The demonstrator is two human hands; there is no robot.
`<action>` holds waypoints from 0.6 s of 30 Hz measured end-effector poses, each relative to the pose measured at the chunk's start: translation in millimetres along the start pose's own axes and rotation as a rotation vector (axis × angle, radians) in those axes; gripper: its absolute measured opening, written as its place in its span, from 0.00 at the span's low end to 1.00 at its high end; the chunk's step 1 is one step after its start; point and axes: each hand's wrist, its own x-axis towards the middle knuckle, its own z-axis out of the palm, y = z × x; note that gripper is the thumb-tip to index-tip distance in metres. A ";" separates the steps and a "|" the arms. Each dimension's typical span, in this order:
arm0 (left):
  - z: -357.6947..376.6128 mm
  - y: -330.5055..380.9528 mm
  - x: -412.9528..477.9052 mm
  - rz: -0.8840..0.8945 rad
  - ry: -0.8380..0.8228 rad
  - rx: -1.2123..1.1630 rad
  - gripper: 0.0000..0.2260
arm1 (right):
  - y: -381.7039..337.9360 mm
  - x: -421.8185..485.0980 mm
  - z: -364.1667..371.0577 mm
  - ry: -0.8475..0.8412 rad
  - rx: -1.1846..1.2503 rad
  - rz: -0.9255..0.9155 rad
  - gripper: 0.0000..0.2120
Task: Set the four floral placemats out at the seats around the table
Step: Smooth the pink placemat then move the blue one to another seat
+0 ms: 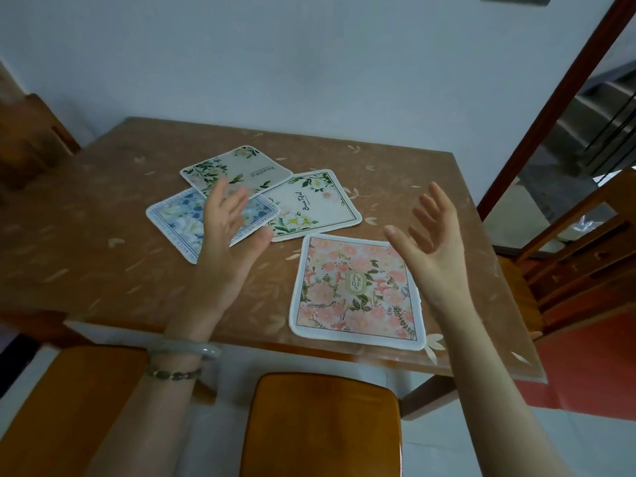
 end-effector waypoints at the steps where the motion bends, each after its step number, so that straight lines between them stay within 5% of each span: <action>1: -9.1 6.8 -2.1 0.006 0.002 0.007 0.35 | -8.5 -3.2 4.6 -0.003 -0.002 -0.006 0.39; 18: -250.3 75.9 -65.5 0.066 -0.045 0.113 0.37 | -172.9 -110.2 185.1 0.058 0.099 -0.097 0.31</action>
